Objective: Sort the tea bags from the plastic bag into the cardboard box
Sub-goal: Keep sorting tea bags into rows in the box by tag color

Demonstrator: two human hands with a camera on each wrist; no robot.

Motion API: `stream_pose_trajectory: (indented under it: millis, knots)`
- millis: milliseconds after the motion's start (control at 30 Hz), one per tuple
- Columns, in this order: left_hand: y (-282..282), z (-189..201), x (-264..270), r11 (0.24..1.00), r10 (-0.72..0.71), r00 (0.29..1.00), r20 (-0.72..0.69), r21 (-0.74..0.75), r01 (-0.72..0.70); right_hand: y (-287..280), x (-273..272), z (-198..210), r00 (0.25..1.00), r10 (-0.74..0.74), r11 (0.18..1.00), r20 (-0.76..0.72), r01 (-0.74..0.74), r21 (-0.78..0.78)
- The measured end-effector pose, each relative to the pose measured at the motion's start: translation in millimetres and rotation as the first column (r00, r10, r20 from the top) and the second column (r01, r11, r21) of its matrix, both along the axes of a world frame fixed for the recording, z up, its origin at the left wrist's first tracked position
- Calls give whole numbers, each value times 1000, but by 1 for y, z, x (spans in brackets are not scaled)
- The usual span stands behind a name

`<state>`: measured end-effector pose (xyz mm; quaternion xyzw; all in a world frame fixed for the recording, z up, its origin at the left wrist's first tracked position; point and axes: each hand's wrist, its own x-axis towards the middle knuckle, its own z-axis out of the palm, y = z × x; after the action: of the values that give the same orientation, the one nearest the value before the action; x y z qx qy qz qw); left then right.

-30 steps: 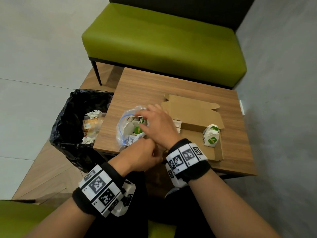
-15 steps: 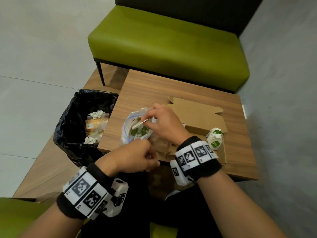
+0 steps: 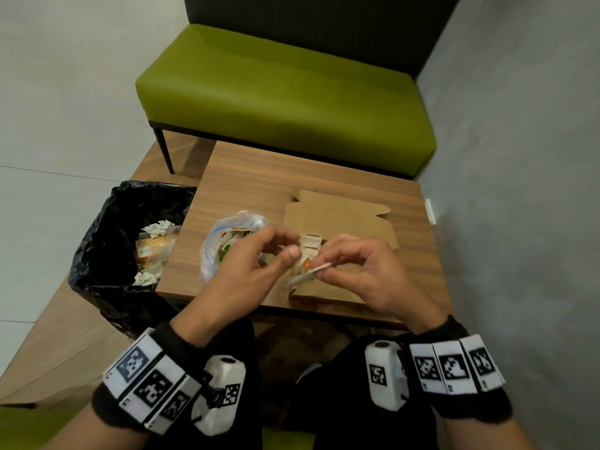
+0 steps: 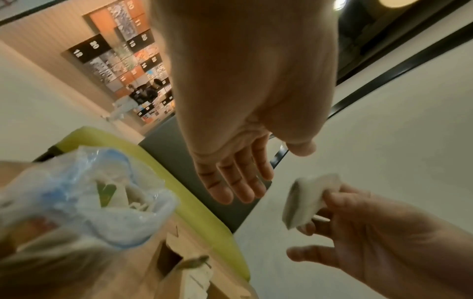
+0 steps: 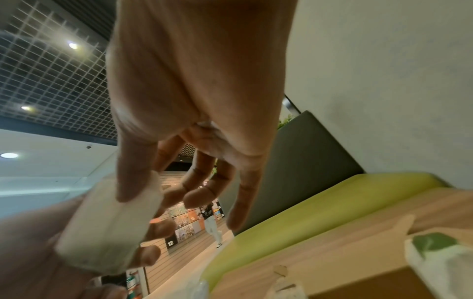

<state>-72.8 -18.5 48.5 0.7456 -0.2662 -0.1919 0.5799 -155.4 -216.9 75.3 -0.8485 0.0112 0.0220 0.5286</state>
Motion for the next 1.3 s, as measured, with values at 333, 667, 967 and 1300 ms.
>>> stream_pose_trajectory:
  millis: [333,667,967,1300]
  knots:
    - [-16,-13,-19,888,-460,709,-535,-287,360,-21,-24,-9,986,-7,985,169,-23,173]
    - [-30,-12,-20,954,-152,851,-503,-299,-6,-9,-23,-32,994,-95,934,-60,110,339]
    - [-30,-4,-17,938,-80,852,-517,-328,-112,17,-24,-59,980,-159,922,-118,190,336]
    - [-22,-5,-10,957,-65,826,-560,-269,-107,-15,-26,-68,895,-434,899,-109,438,18]
